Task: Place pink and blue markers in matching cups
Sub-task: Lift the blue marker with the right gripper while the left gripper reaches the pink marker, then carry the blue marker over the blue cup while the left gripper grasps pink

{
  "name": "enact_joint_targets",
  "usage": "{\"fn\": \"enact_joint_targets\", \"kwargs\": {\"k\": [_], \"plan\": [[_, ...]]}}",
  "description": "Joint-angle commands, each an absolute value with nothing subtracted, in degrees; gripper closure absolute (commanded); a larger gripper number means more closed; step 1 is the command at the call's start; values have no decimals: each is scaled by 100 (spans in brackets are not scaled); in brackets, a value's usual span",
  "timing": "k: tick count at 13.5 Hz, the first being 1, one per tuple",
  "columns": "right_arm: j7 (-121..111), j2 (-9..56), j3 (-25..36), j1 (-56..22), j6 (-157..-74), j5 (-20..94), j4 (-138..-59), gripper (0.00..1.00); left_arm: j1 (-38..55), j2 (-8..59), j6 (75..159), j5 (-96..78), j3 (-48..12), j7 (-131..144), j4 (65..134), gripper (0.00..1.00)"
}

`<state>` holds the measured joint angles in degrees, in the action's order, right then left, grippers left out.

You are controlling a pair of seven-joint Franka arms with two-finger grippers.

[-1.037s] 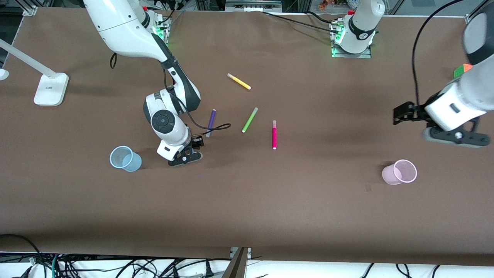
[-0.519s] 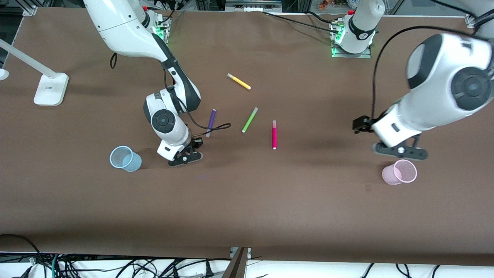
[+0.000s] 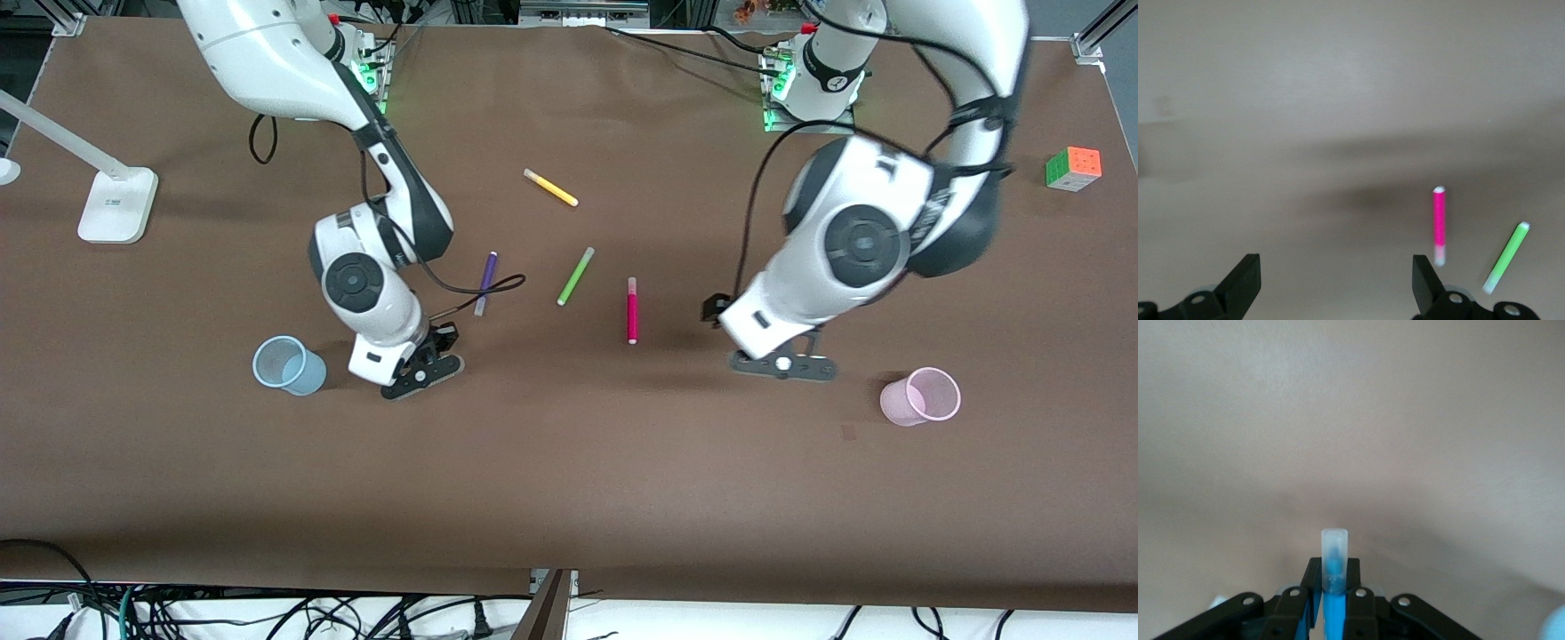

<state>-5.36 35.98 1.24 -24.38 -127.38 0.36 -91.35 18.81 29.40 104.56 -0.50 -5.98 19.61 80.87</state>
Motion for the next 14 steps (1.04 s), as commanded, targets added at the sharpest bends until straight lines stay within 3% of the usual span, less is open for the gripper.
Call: {"fn": "enact_joint_targets", "kwargs": {"k": [1, 4, 8, 11, 14], "plan": [[-1570, 3568, 70, -2084, -11824, 140, -8431, 81, 2214, 3312, 10914, -132, -527, 2424, 8051, 0], [-2764, 3393, 79, -1855, -11260, 359, -8183, 81, 2408, 3594, 11171, -132, -527, 2698, 8051, 0], [-4549, 3164, 114, -1609, -11119, 816, -8200, 80, 2574, 3954, 11635, -324, -527, 2707, 8129, 0], [-5719, 3164, 132, -1319, -10934, 1510, -8218, 80, 2593, 3964, 12162, -325, -527, 2742, 8559, 0], [-5845, 3164, 158, -1301, -10828, 1512, -8218, 81, 2724, 3964, 12445, -290, -519, 2760, 8911, 2]]}}
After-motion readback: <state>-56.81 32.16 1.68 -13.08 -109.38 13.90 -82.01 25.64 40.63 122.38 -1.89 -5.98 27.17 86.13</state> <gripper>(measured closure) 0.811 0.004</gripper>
